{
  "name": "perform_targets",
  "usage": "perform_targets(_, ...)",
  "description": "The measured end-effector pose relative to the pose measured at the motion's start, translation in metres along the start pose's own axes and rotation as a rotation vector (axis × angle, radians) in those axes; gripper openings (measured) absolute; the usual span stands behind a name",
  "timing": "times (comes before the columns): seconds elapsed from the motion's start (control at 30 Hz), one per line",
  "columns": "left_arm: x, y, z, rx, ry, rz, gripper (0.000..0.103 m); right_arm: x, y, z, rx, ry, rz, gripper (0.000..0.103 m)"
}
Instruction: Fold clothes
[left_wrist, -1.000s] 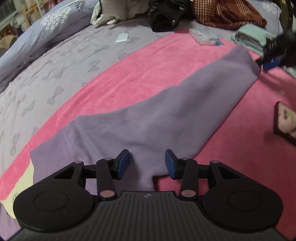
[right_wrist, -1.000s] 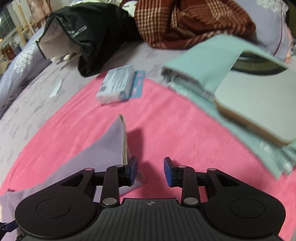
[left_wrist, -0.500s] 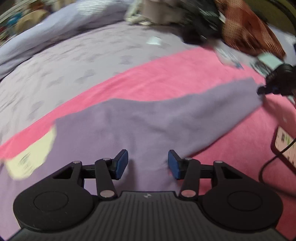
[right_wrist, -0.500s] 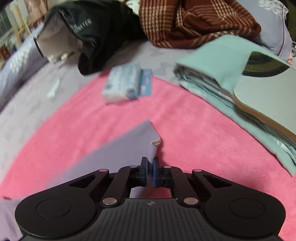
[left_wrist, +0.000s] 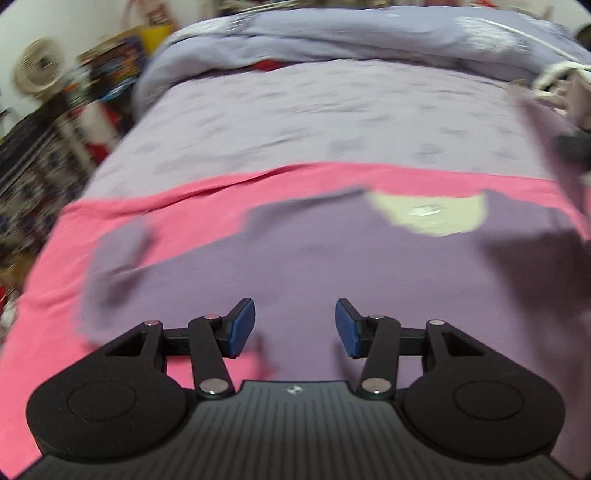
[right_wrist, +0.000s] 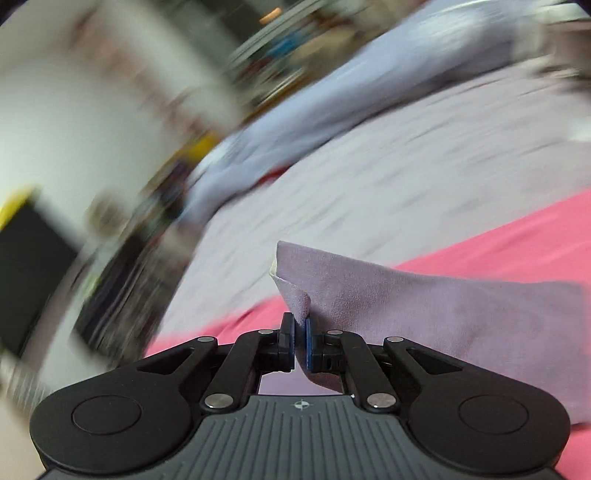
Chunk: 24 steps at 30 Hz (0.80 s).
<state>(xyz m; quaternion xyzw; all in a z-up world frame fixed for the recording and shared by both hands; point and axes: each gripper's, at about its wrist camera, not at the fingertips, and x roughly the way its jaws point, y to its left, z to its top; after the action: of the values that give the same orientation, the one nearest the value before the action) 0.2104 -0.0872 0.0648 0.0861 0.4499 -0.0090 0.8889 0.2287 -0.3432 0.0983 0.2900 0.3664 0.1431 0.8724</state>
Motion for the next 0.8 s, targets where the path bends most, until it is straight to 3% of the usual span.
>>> perform_targets(0.07,-0.002,0.021,-0.012,0.007,0.018,0.025,0.053,0.050,0.022,-0.031,-0.035,0.132,0.027,0.014)
perform_targets(0.13,-0.003,0.032,-0.023,0.025,0.033,0.032,0.053,0.082,0.035,-0.064,-0.093,0.230,-0.042,0.019)
perform_targets(0.2,-0.003,0.035,-0.031,0.042,0.040,0.009,0.053,0.089,0.037,-0.086,-0.124,0.279,-0.099,0.023)
perform_targets(0.27,-0.003,0.035,-0.032,0.039,0.034,-0.042,0.053,0.075,0.033,-0.099,-0.104,0.272,-0.114,0.042)
perform_targets(0.37,-0.003,0.034,-0.027,0.013,0.007,-0.146,0.057,0.042,0.023,-0.109,-0.144,0.203,-0.223,0.050)
perform_targets(0.43,0.002,0.021,-0.021,0.007,-0.010,-0.199,0.065,0.019,0.022,-0.114,-0.225,0.146,-0.344,0.051)
perform_targets(0.53,0.017,-0.008,-0.014,0.038,-0.018,-0.225,0.068,0.007,0.010,-0.127,-0.405,0.085,-0.571,0.065)
perform_targets(0.63,0.028,-0.041,-0.020,0.208,-0.037,-0.145,0.068,0.007,-0.008,-0.136,-0.545,0.077,-0.745,0.067)
perform_targets(0.8,0.017,-0.075,-0.048,0.603,-0.180,-0.038,0.069,-0.001,-0.031,-0.131,-0.540,0.074,-0.738,0.074)
